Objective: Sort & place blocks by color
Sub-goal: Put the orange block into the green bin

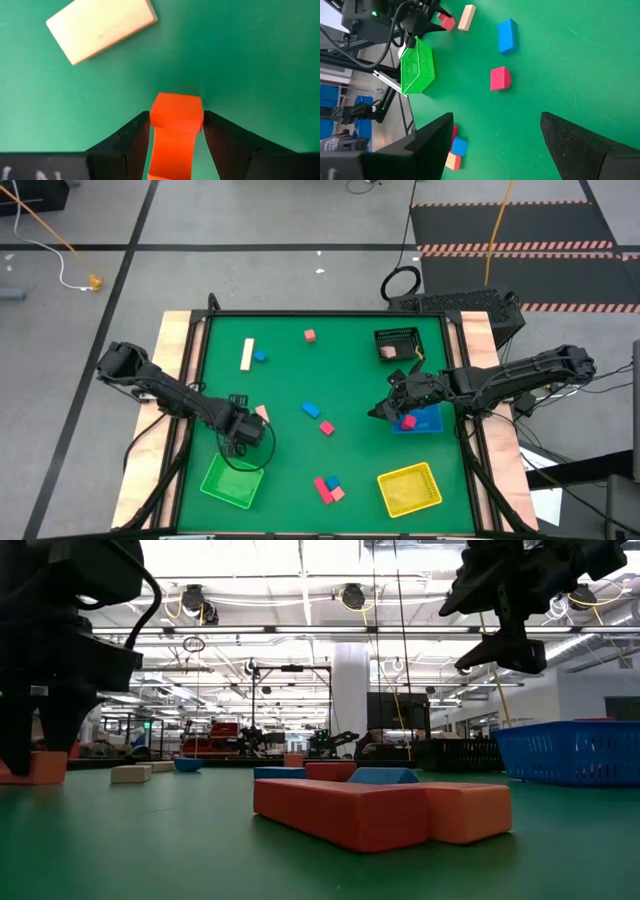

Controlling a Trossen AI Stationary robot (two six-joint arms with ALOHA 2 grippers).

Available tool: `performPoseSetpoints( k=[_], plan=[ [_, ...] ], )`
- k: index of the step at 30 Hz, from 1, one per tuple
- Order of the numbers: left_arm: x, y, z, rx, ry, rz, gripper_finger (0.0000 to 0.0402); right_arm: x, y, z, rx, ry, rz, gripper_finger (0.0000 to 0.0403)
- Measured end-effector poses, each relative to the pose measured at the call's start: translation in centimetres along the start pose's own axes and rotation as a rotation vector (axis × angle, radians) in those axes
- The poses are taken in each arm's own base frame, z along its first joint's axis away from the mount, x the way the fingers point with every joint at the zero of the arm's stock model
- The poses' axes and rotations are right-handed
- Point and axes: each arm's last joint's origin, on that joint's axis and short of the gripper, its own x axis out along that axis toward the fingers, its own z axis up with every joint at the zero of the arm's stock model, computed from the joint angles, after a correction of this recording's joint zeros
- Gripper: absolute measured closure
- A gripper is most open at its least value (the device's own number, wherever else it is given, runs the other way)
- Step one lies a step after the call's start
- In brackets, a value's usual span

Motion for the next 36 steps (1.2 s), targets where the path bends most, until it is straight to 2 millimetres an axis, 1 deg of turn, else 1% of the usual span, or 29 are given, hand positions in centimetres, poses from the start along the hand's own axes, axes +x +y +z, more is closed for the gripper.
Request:
performPoseSetpoints(
  k=[4,11,13,17,25,30,34,36],
  plan=[
    [0.0,-0.1,0.4,-0.058,-0.040,-0.015,0.0215,0.0,0.0,0.0,-0.009,0.000,0.000,0.0115],
    [0.0,-0.1,0.3,-0.170,-0.032,-0.015,0.0216,0.0,0.0,-0.1,-0.018,0.022,0.012,0.0115],
    [0.0,-0.1,0.3,-0.186,-0.032,-0.016,0.0224,0.0,0.1,0.0,-0.035,0.021,0.016,0.0115],
    [-0.1,-0.2,0.3,-0.217,-0.029,-0.030,0.0263,0.0,0.1,-0.1,-0.040,0.021,0.016,0.0115],
    [-0.4,-0.2,0.6,-0.311,-0.034,-0.044,0.0264,0.0,0.2,0.0,-0.040,0.012,0.029,0.0115],
    [-2.5,-0.4,2.3,-0.323,-0.132,-0.043,0.0264,0.0,0.3,0.1,-0.041,0.007,0.034,0.0115],
    [-5.5,-0.9,4.2,-0.334,-0.280,-0.037,0.0264,0.0,0.3,0.1,-0.041,0.005,0.033,0.0115],
    [-7.2,-1.7,5.1,-0.320,-0.370,-0.063,0.0264,0.0,0.3,0.1,-0.041,0.005,0.033,0.0115]
  ],
)
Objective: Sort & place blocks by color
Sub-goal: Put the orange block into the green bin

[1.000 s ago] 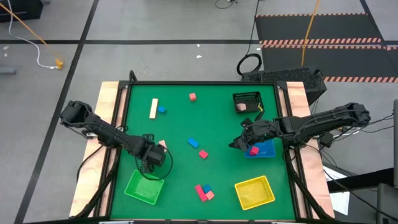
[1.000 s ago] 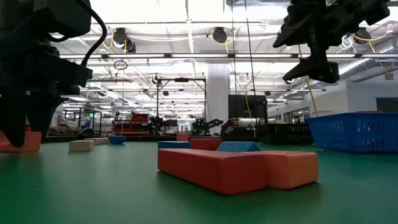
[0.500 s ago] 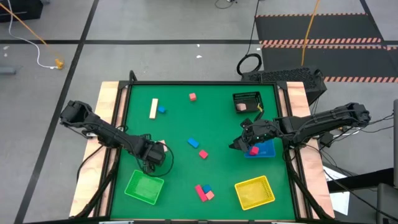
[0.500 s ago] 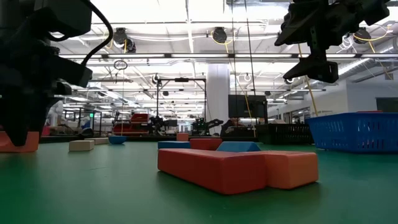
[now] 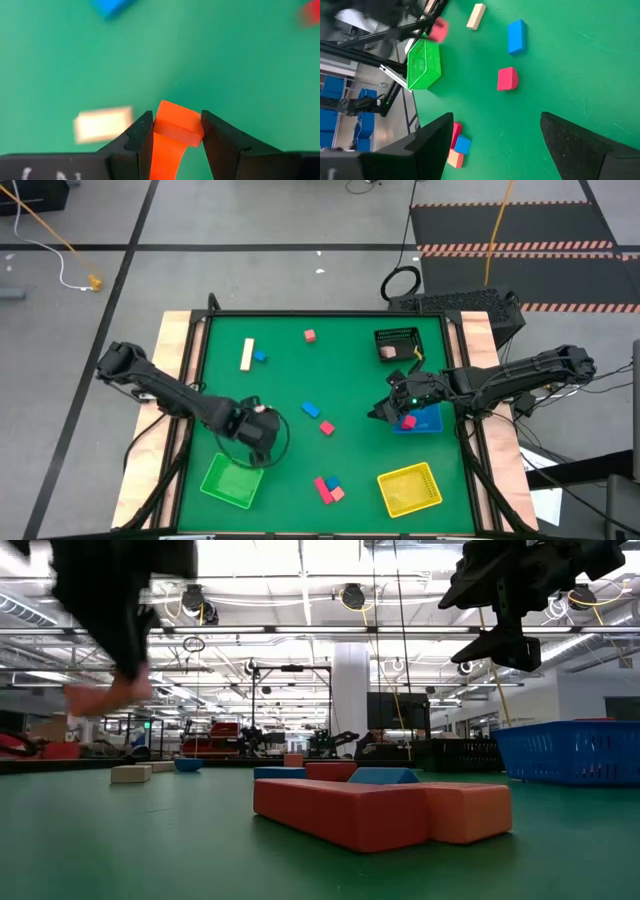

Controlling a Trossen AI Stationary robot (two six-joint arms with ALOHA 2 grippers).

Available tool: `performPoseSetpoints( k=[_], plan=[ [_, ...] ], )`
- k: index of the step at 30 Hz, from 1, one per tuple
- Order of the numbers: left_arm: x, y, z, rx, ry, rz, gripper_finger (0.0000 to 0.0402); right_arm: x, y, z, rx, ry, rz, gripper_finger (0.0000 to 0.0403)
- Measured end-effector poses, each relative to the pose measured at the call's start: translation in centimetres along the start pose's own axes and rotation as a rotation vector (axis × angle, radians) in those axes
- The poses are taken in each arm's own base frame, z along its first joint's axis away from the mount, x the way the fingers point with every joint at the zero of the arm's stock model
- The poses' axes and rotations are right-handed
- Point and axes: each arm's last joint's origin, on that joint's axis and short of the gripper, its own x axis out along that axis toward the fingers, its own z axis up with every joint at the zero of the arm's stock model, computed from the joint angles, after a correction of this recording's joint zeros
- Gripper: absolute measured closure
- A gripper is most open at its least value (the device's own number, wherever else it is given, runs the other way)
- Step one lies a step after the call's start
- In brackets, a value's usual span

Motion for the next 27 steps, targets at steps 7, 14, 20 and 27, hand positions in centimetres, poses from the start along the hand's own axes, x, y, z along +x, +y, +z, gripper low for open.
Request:
performPoseSetpoints(
  k=[7,14,20,27],
  plan=[
    [-3.7,-6.4,-0.7,0.093,-0.205,-0.272,0.0264,0.0,0.0,0.0,-0.032,0.003,0.001,0.0115],
    [-4.8,-8.6,-4.3,-0.081,-0.131,-0.290,0.0264,0.0,0.0,0.0,-0.083,-0.003,-0.003,0.0115],
    [-4.9,-8.4,-6.7,-0.191,0.040,-0.222,0.0264,0.1,-0.2,0.2,-0.106,-0.058,-0.048,0.0115],
    [-5.1,-8.5,-8.0,-0.239,0.103,-0.189,0.0229,0.2,-0.1,0.2,-0.123,-0.068,-0.043,0.0115]
  ],
)
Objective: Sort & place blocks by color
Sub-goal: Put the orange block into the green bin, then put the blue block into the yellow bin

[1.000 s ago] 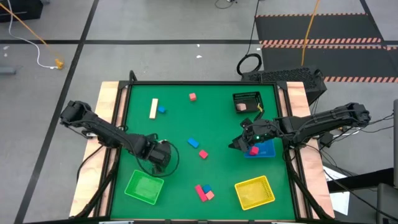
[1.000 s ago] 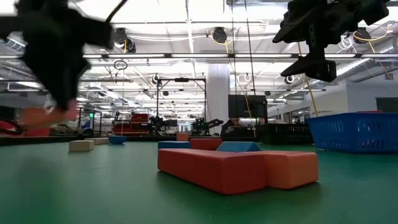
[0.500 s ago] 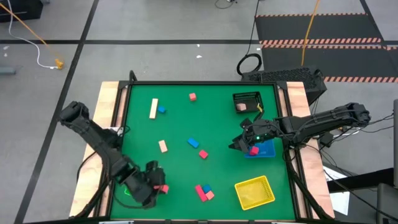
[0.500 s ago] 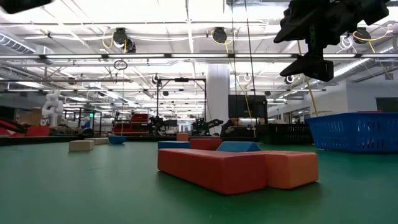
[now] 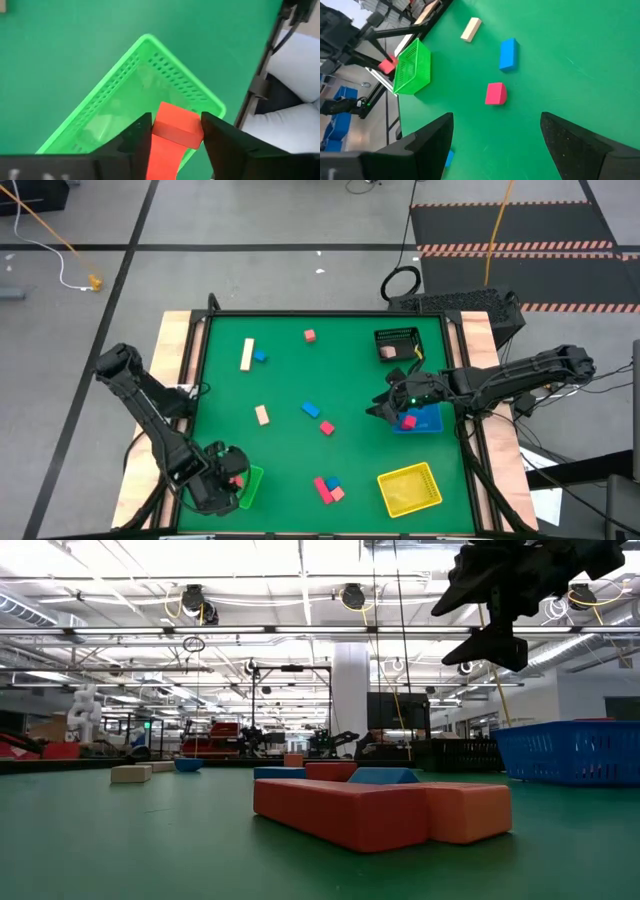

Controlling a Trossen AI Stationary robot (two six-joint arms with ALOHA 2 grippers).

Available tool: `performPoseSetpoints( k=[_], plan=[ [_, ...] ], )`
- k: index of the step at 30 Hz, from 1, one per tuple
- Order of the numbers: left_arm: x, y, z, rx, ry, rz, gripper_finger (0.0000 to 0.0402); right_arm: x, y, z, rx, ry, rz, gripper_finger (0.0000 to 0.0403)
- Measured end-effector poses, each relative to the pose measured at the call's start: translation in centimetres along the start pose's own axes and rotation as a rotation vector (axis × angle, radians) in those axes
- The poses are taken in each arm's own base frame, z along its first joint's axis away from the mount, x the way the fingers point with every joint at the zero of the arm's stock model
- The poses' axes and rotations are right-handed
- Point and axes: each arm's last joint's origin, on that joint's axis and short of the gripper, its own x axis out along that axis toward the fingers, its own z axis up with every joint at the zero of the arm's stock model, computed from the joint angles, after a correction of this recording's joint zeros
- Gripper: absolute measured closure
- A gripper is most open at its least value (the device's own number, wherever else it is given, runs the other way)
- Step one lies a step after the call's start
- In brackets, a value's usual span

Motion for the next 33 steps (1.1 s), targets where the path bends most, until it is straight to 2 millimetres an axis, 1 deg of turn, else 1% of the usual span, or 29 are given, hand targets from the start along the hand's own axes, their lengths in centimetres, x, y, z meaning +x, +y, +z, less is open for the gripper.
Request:
performPoseSetpoints(
  k=[2,5,9,13,15,19,23,27,29,33],
  plan=[
    [0.0,0.2,0.0,-0.015,-0.001,0.027,0.0201,0.0,0.0,0.0,-0.004,-0.001,0.001,0.0115],
    [0.0,0.4,0.0,-0.017,-0.004,0.043,0.0178,0.0,0.1,0.0,-0.008,-0.005,0.006,0.0115],
    [0.0,0.6,0.0,-0.014,-0.001,0.064,0.0172,0.0,0.1,0.1,-0.006,-0.019,0.006,0.0115],
    [0.1,0.8,0.6,0.036,-0.076,0.089,0.0179,0.9,0.5,0.7,-0.016,-0.120,0.006,0.0115],
    [0.1,1.0,1.1,0.070,-0.115,0.108,0.0186,1.8,0.7,0.8,-0.038,-0.152,0.019,0.0115],
    [0.2,1.3,2.1,0.098,-0.151,0.133,0.0200,4.4,0.6,0.6,-0.084,-0.159,0.027,0.0115],
    [0.4,1.6,3.2,0.066,-0.182,0.139,0.0210,6.9,0.0,0.1,-0.137,-0.177,-0.007,0.0115],
    [0.5,1.8,4.0,0.036,-0.197,0.134,0.0215,9.0,-0.6,-0.2,-0.231,-0.212,-0.061,0.0115],
    [0.5,1.7,4.3,0.030,-0.206,0.120,0.0215,10.0,-0.4,0.0,-0.282,-0.216,-0.082,0.0115],
    [0.5,1.7,4.7,0.040,-0.213,0.116,0.0215,12.2,0.5,0.6,-0.410,-0.205,-0.108,0.0115]
  ],
)
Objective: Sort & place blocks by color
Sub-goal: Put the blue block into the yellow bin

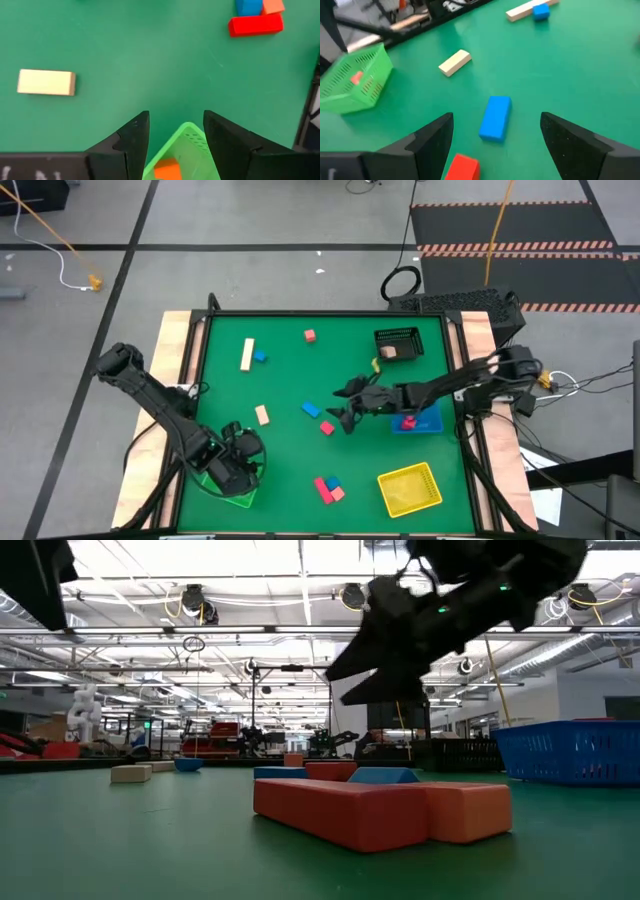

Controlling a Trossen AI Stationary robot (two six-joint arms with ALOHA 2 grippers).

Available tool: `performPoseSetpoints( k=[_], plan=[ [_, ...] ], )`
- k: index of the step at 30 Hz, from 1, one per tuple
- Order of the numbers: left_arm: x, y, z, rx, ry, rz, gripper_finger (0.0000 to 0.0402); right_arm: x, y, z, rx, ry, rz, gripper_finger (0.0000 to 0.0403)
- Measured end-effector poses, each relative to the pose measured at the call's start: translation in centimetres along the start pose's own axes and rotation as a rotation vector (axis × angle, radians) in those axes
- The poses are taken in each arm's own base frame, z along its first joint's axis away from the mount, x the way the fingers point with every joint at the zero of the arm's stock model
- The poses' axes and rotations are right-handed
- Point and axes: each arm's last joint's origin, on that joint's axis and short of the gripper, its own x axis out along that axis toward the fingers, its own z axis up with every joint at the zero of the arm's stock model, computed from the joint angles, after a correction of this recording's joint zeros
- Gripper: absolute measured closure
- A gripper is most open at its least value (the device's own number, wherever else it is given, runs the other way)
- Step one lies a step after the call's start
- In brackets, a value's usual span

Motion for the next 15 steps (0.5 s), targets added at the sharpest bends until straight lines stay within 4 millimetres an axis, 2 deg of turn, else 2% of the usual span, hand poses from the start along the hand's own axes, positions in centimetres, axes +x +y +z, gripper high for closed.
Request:
performPoseSetpoints(
  k=[5,9,15],
  plan=[
    [0.2,0.2,0.5,-0.006,-0.011,0.012,0.0215,3.0,1.1,0.3,-0.106,0.049,-0.029,0.0115],
    [0.2,0.3,0.6,0.008,-0.012,0.016,0.0215,5.0,1.2,0.1,-0.161,0.136,-0.190,0.0115],
    [0.2,0.3,0.5,0.059,-0.010,0.019,0.0215,7.2,1.9,0.3,-0.111,0.183,-0.237,0.0115]
  ],
)
